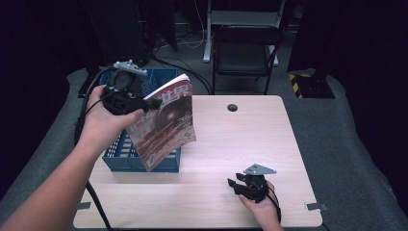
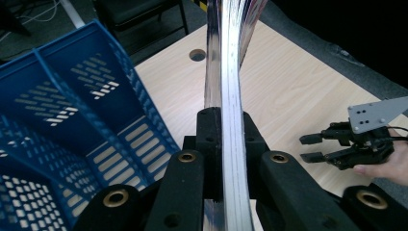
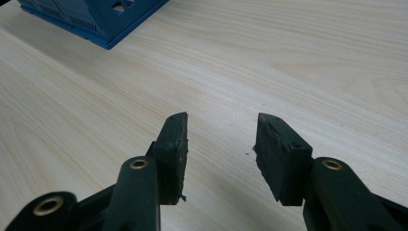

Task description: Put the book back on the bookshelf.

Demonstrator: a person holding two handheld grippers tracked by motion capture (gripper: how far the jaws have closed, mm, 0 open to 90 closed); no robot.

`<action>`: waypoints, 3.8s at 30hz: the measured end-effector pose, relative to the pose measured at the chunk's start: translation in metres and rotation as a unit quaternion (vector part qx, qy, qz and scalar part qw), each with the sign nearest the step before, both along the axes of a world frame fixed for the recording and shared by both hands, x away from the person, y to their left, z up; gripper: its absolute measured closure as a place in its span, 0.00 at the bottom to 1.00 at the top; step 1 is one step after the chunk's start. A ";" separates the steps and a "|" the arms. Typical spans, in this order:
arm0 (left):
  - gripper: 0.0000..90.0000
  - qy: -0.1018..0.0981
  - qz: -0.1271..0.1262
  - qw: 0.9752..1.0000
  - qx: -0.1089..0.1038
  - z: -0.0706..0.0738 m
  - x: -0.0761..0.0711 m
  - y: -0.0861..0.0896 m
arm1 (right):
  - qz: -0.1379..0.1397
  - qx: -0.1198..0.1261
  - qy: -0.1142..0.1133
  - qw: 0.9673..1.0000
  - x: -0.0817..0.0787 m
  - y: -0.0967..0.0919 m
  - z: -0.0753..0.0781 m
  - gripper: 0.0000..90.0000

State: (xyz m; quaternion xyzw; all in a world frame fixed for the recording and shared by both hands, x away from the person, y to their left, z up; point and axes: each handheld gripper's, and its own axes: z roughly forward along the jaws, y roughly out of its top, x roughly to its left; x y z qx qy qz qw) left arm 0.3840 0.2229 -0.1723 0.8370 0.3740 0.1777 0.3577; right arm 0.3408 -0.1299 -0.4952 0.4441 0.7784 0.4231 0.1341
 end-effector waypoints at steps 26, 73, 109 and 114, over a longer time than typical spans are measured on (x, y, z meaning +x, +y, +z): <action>0.93 0.007 0.065 0.998 -0.011 0.000 0.012 0.043 | 0.003 0.000 0.000 1.000 -0.001 0.002 0.000 0.61; 0.93 0.020 0.184 0.982 -0.032 -0.009 0.044 0.089 | 0.004 0.001 -0.001 1.000 -0.001 0.002 -0.001 0.61; 0.93 0.010 0.250 0.967 -0.042 -0.012 0.059 0.100 | 0.003 0.002 0.002 1.000 -0.001 0.004 -0.002 0.61; 0.93 0.013 0.255 0.966 -0.042 -0.019 0.065 0.096 | 0.005 0.002 0.002 1.000 -0.001 0.003 -0.002 0.61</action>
